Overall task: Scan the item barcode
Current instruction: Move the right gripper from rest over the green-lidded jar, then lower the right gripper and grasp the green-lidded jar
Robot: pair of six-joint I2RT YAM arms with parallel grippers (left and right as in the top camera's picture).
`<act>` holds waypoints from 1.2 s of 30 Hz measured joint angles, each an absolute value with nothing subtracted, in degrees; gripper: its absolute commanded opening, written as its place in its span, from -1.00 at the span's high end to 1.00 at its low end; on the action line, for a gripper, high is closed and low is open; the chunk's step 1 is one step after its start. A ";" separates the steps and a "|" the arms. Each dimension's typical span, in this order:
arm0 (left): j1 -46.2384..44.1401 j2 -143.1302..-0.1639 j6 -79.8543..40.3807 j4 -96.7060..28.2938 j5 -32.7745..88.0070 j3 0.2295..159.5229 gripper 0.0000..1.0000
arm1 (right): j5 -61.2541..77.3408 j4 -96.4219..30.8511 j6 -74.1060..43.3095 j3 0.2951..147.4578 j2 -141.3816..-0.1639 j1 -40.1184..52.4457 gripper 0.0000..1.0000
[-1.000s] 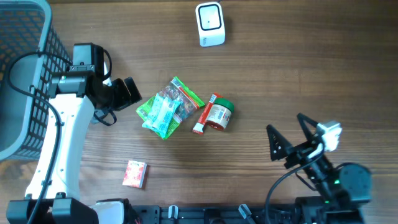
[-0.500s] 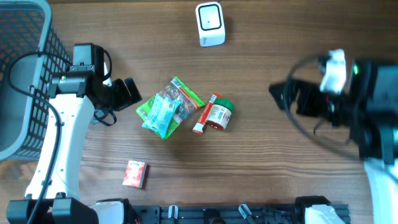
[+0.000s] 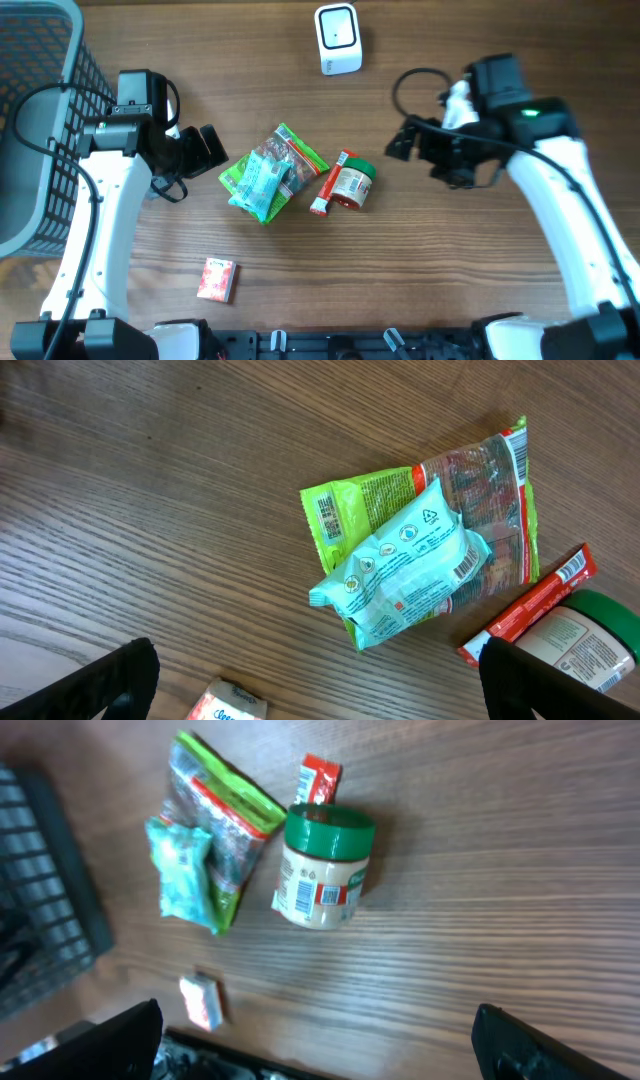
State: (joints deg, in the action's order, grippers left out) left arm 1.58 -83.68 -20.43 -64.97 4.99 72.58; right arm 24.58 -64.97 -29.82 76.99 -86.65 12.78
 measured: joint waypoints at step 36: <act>1.58 -83.68 -20.40 -64.93 4.99 72.58 -1.00 | 16.16 -48.31 -42.98 76.07 -105.03 24.60 -0.99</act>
